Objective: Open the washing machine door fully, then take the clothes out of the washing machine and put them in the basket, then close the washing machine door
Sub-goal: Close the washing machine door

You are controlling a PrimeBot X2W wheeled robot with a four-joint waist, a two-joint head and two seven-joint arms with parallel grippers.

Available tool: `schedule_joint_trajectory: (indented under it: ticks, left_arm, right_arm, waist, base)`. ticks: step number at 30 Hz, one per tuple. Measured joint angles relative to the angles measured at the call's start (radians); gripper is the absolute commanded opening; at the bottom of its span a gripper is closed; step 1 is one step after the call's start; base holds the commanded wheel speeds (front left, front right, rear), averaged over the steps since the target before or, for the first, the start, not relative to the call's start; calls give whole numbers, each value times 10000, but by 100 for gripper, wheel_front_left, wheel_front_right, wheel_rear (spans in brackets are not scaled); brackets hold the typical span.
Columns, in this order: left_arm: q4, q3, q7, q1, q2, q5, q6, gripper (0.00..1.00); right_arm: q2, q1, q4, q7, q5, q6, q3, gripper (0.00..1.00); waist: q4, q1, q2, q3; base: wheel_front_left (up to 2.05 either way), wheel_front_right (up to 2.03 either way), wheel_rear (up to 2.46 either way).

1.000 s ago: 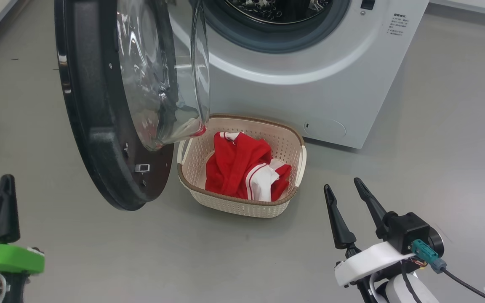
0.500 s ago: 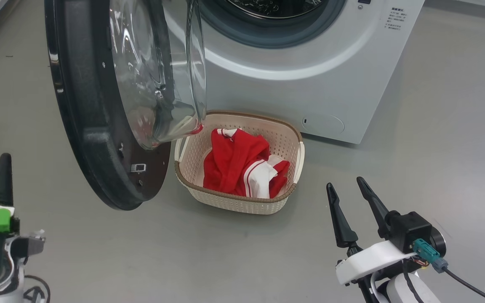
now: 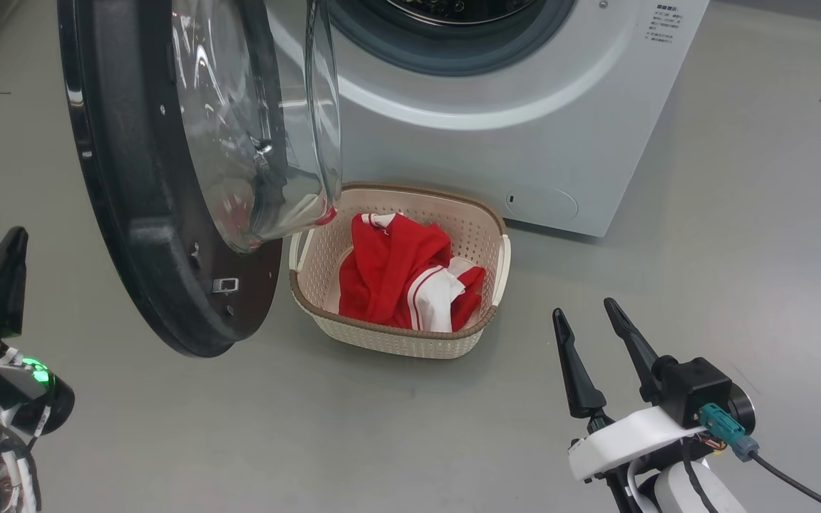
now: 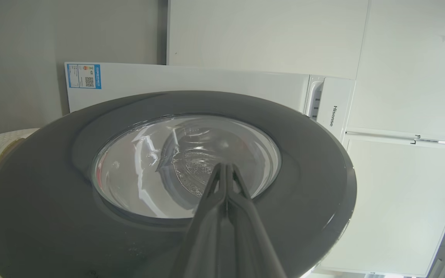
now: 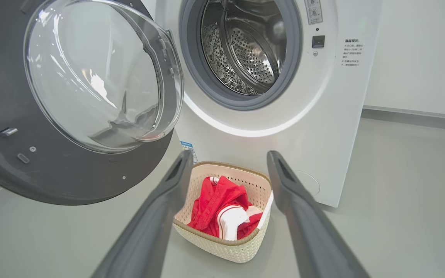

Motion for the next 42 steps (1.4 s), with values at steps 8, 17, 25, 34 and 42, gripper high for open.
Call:
schedule_joint_trajectory:
  ticks: [8, 17, 25, 34, 42]
  left_arm:
    - [-380, -453, 1154, 19, 272, -230, -2, 0]
    - [-821, -1072, 2140, 373, 299, -525, -2, 0]
    - [-899, -1331, 2439, 735, 322, -665, -2, 0]
    - [-913, -1607, 2541, 1051, 336, -732, -2, 0]
    - [-913, -1820, 2495, 1091, 305, -790, -2, 0]
  right_arm:
    - [0, -3, -4, 0, 2, -2, -12, 100]
    - [2, -12, -6, 0, 12, -2, -17, 100]
    - [2, -17, -6, 0, 12, -2, -21, 100]
    - [13, -102, 10, 0, 12, 0, 75, 100]
    - [13, -107, 15, 0, 13, 0, 98, 100]
  waist:
    - [-100, 0, 0, 36]
    - [-168, 0, 0, 78]
    - [-228, 0, 0, 63]
    - [-472, 0, 0, 46]
    - [-955, 0, 0, 59]
  base:
    - [0, 0, 0]
    - [0, 0, 0]
    - [0, 0, 0]
    - [0, 0, 0]
    - [0, 0, 0]
